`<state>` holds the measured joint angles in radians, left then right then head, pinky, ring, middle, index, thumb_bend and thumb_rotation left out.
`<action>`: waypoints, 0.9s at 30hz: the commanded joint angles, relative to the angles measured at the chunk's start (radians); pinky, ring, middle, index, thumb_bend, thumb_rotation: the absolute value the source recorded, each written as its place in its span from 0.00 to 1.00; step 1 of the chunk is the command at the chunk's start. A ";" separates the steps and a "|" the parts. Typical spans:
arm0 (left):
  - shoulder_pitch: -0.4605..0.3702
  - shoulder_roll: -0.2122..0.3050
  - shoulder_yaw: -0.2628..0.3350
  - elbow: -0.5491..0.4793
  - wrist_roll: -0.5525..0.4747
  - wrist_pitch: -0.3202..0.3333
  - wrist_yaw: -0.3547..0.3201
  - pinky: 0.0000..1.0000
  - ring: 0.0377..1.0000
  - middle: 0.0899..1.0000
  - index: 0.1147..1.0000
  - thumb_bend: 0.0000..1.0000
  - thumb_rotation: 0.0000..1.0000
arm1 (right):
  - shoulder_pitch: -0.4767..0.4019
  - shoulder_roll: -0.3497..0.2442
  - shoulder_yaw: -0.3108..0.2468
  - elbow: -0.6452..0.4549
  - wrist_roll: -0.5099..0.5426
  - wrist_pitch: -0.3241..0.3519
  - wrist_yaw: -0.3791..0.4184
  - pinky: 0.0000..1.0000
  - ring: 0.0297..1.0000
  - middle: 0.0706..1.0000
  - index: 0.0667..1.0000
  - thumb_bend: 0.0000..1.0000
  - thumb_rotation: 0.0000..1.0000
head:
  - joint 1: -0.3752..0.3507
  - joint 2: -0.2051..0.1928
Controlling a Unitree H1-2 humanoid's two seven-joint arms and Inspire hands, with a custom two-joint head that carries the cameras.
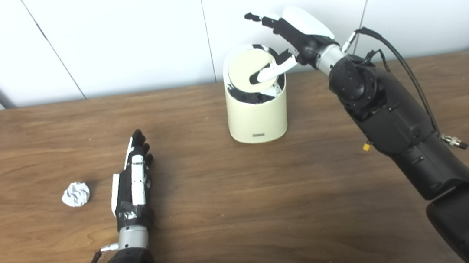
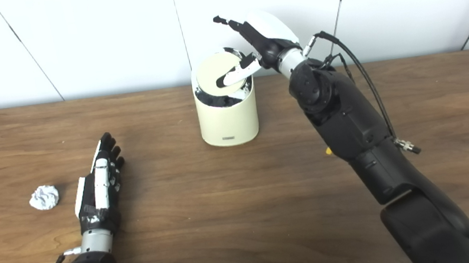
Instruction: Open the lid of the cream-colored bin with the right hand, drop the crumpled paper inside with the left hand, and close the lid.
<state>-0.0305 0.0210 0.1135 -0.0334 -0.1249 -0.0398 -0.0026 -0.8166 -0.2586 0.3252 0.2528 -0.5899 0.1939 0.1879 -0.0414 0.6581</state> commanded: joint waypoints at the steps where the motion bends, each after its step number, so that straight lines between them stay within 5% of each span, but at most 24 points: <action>1: -0.023 0.001 0.000 -0.004 -0.004 -0.029 0.000 1.00 1.00 1.00 1.00 0.35 0.93 | -0.047 -0.014 0.008 -0.007 -0.033 -0.032 -0.025 0.88 0.93 0.92 0.91 0.74 0.29 | -0.001 0.000; 9: -0.022 -0.001 -0.002 -0.020 0.006 -0.021 0.005 1.00 1.00 1.00 1.00 0.37 0.93 | -0.037 -0.026 0.021 0.015 -0.060 -0.047 -0.033 0.94 0.94 0.92 0.91 0.71 0.29 | -0.003 0.011; 27: -0.020 -0.012 -0.009 -0.030 0.012 -0.021 0.009 1.00 1.00 1.00 1.00 0.34 0.94 | -0.012 -0.048 0.036 0.033 -0.088 -0.092 -0.056 0.91 0.93 0.91 0.89 0.75 0.10 | 0.001 0.028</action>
<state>-0.0302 0.0110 0.1086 -0.0360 -0.1173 -0.0382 0.0029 -0.8152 -0.2752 0.3559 0.2711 -0.6331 0.0998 0.1342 -0.0399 0.6857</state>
